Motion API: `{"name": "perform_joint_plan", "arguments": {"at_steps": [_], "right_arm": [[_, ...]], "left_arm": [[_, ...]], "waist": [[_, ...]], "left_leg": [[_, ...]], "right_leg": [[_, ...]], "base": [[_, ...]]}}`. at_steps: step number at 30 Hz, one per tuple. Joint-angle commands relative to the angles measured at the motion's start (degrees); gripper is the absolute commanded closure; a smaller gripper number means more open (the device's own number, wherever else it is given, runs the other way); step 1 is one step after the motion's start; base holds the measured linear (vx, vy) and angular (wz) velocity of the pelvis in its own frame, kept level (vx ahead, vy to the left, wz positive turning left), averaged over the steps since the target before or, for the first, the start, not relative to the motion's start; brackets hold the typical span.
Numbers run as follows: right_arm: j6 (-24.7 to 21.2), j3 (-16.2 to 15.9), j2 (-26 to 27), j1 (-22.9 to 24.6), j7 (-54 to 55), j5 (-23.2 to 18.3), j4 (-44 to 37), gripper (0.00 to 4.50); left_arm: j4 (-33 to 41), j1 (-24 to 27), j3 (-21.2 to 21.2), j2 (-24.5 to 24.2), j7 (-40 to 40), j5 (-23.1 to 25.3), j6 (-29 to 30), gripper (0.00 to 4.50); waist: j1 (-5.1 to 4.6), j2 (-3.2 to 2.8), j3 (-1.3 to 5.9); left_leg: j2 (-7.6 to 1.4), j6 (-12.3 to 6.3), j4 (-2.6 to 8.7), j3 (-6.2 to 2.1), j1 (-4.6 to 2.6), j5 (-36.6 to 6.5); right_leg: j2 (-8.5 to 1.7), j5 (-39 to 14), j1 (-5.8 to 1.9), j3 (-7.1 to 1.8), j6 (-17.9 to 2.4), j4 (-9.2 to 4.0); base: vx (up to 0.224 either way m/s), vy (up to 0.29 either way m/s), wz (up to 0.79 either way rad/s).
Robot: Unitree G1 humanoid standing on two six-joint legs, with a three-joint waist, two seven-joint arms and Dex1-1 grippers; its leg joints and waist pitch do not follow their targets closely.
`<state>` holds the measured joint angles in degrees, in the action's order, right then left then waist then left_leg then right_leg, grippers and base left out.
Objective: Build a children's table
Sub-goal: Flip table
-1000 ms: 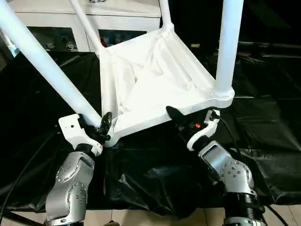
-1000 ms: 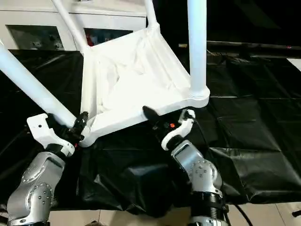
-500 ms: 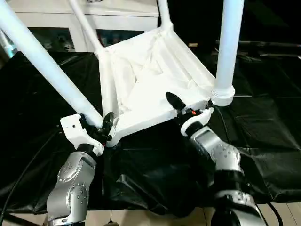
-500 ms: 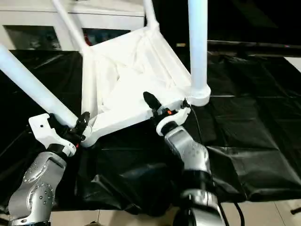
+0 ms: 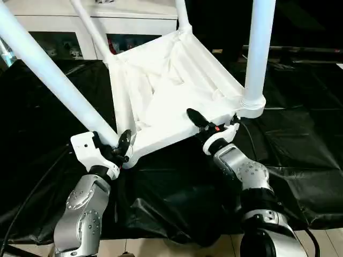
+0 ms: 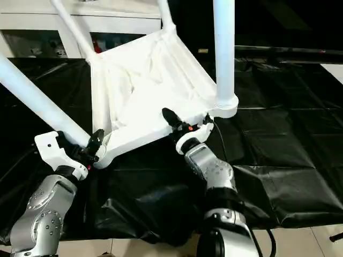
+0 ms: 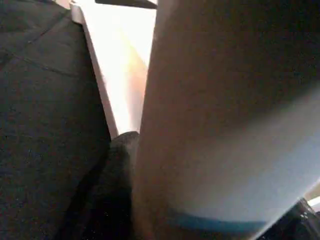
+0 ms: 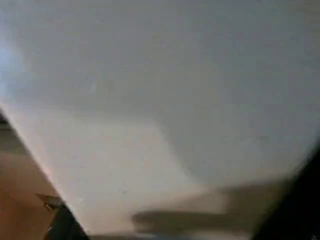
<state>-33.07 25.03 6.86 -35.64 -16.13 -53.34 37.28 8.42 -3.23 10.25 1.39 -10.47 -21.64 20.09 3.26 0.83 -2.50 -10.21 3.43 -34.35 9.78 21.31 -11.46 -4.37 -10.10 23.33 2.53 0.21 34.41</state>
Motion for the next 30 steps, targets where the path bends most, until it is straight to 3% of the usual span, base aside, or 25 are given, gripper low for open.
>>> {"name": "perform_joint_plan", "arguments": {"at_steps": [1, 6, 8, 12, 14, 19, 25, 27, 30], "right_arm": [[0.2, -0.1, -0.1, -1.2, -0.4, 0.8, 0.9, 2.16], [1.1, -0.3, -0.8, -1.2, -1.4, 1.9, 1.2, 2.48], [2.5, -0.6, -1.3, -1.3, -1.4, 2.9, 0.8, 2.53], [5.4, -0.5, -2.6, -1.8, -0.9, 4.6, 0.2, 2.56], [6.9, 0.2, -3.6, -2.6, -0.3, 5.1, 0.8, 2.57], [10.0, 1.9, -5.6, -3.8, 0.4, 6.2, 1.5, 2.57], [12.3, 1.4, -7.8, -4.5, 1.1, 8.3, -0.2, 2.57], [13.3, 1.5, -8.5, -4.7, 1.7, 9.1, -0.4, 2.57], [13.9, 0.2, -10.0, -4.4, 1.3, 11.2, -1.4, 2.57]], "left_arm": [[3.9, -0.9, -2.3, 1.2, -3.6, -4.7, -0.2, 2.26], [3.3, -1.3, -2.1, 1.2, -3.2, -4.3, -0.5, 2.26], [2.6, -1.7, -1.6, 1.3, -3.3, -4.5, -0.6, 1.7], [3.4, -1.0, -0.6, 0.8, -3.3, -5.6, 0.7, 1.56], [3.9, -0.4, -0.4, -0.1, -4.0, -6.1, 1.5, 1.2], [4.2, 2.0, 0.5, -2.0, -4.8, -5.8, 1.9, 0.85], [6.1, 5.6, 1.5, -5.8, -7.5, -7.2, 3.9, 0.28], [5.2, 6.9, 1.7, -8.4, -8.4, -4.4, 2.2, 0.18], [5.0, 8.8, 1.0, -13.9, -11.9, -1.5, 0.9, 0.03]], "waist": [[0.26, -0.2, 3.65], [0.25, -0.22, 3.72], [0.28, -0.06, 3.71], [0.53, -0.15, 3.71], [0.43, -0.1, 3.68], [0.57, -0.02, 3.59], [0.96, -0.26, 3.54], [1.37, -0.64, 3.52], [1.54, -0.5, 3.51]], "left_leg": [[-2.33, -1.51, 3.94, -0.18, -0.44, -5.2], [-2.36, -1.87, 3.87, -0.19, -0.42, -4.4], [-2.37, -2.1, 3.86, -0.17, -0.42, -4.2], [-2.39, -1.42, 3.86, -0.11, -0.47, -4.4], [-2.38, -1.75, 3.83, -0.11, -0.4, -4.5], [-2.35, -2.05, 3.83, -0.02, -0.46, -5.1], [-2.36, -1.58, 3.86, 0.03, -0.66, -5.5], [-2.32, -1.28, 3.86, 0.08, -0.93, -6.3], [-2.24, -1.1, 3.97, 0.02, -0.99, -7.1]], "right_leg": [[-2.98, -5.2, -3.06, -1.84, -11.3, -2.93], [-2.95, -3.7, -3.1, -1.8, -11.9, -2.77], [-2.98, -3.7, -3.11, -1.8, -12.1, -2.78], [-3.05, -4.8, -3.01, -1.8, -12.6, -2.69], [-2.91, -3.9, -3.05, -1.8, -12.6, -2.63], [-2.94, -5.4, -2.97, -1.79, -12.1, -2.77], [-2.73, -6.4, -2.71, -1.79, -11.2, -2.77], [-2.6, -6.9, -2.54, -1.83, -10.8, -2.88], [-2.5, -7.9, -2.49, -1.79, -9.4, -3.06]], "base": [[0.0, 0.0, 0.0], [0.0, 0.0, 0.0], [0.0, 0.0, 0.0], [0.0, 0.0, 0.0], [0.0, 0.0, 0.0], [0.0, 0.0, 0.0], [0.0, 0.0, 0.0], [0.0, 0.0, 0.0], [0.0, 0.0, 0.0]]}}
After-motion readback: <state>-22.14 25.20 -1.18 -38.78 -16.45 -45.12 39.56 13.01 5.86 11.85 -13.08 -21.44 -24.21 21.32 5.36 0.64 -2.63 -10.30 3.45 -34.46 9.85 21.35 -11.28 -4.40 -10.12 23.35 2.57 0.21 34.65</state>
